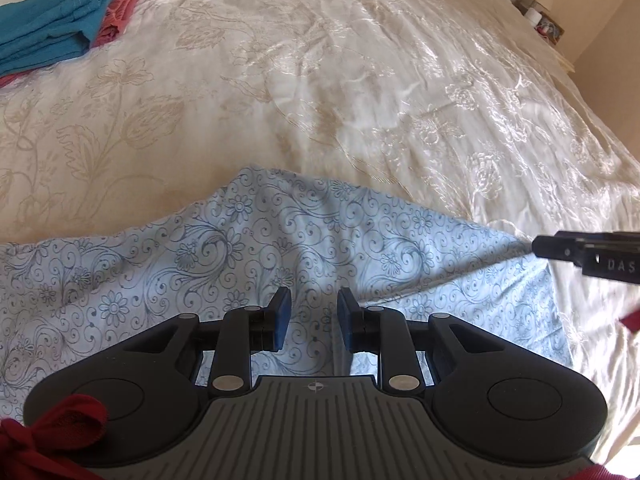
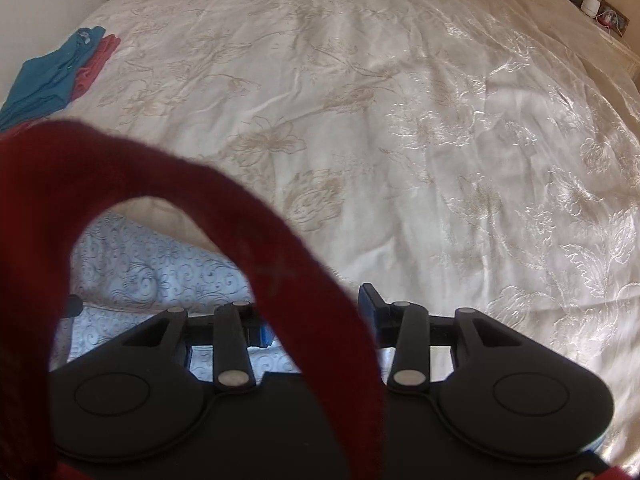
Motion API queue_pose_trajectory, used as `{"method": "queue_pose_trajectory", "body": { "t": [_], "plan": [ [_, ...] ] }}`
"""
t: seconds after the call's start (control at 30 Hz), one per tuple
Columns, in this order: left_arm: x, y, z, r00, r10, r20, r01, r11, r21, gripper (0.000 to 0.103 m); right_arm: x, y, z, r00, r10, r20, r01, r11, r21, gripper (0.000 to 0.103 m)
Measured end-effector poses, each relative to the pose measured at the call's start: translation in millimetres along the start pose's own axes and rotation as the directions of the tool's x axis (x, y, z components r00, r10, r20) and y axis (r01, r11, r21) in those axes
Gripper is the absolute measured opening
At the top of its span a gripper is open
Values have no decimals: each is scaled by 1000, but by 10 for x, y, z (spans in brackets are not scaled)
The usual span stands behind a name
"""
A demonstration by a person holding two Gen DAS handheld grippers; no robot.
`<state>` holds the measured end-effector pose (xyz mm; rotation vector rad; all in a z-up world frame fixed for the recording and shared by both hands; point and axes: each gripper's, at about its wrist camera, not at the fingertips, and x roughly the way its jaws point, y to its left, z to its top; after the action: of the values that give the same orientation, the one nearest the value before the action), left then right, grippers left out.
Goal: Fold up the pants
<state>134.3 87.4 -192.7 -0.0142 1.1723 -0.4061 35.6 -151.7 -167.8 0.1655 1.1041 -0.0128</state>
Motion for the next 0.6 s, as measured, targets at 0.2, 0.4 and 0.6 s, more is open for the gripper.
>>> {"method": "queue_pose_trajectory", "body": {
  "t": [0.2, 0.4, 0.6],
  "plan": [
    [-275, 364, -48, 996, 72, 48, -68, 995, -71, 25, 23, 571, -85, 991, 133, -15, -134, 988, -78, 50],
    [-352, 909, -201, 984, 174, 25, -169, 975, -143, 25, 206, 1039, 146, 984, 178, 11, -173, 968, -181, 50],
    [-208, 1467, -404, 955, 265, -133, -286, 942, -175, 25, 508, 1332, 442, 983, 182, 1, -176, 953, -248, 50]
  ]
}}
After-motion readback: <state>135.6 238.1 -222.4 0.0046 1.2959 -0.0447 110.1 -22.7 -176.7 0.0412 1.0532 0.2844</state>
